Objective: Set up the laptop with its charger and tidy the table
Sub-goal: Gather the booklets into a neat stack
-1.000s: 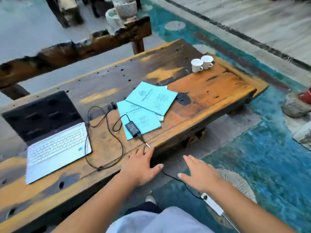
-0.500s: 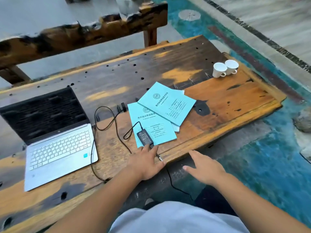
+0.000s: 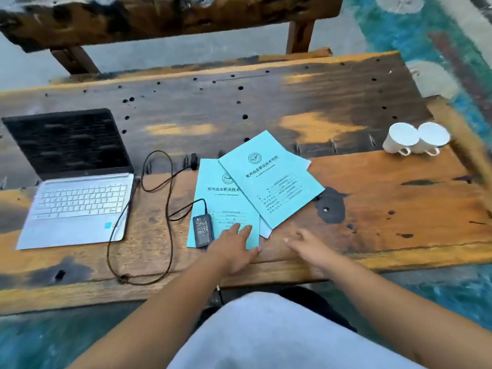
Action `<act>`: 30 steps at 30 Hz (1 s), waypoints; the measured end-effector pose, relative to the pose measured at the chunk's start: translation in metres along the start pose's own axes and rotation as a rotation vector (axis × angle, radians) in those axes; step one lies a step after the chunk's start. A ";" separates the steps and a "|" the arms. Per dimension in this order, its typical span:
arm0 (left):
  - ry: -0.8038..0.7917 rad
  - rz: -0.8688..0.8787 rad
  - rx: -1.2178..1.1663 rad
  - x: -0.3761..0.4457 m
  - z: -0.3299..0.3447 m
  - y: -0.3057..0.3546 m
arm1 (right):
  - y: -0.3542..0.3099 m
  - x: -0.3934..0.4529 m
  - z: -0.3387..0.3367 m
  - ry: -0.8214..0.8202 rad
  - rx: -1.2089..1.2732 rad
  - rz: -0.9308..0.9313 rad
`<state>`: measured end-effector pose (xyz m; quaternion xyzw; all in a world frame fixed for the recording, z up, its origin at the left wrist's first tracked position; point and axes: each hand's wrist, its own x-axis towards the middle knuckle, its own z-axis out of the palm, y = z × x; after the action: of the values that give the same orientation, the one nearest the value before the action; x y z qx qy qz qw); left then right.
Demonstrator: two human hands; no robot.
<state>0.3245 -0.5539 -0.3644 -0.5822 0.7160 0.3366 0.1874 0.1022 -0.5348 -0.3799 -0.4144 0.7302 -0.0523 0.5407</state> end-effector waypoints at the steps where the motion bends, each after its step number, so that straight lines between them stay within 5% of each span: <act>1: -0.021 -0.023 -0.016 0.004 0.003 0.006 | 0.000 0.009 -0.009 -0.003 0.024 0.028; 13: 0.064 -0.133 -0.121 0.062 0.015 0.008 | -0.030 0.076 -0.013 0.080 0.925 0.319; 24: 0.124 -0.281 -0.376 0.075 0.018 -0.046 | -0.050 0.096 -0.003 0.142 1.018 0.399; 30: 0.167 -0.337 -0.302 0.083 0.012 -0.072 | -0.028 0.099 -0.040 0.347 0.998 0.324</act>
<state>0.3711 -0.6109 -0.4470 -0.7406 0.5632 0.3547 0.0920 0.0770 -0.6333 -0.4224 0.0246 0.7495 -0.3758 0.5444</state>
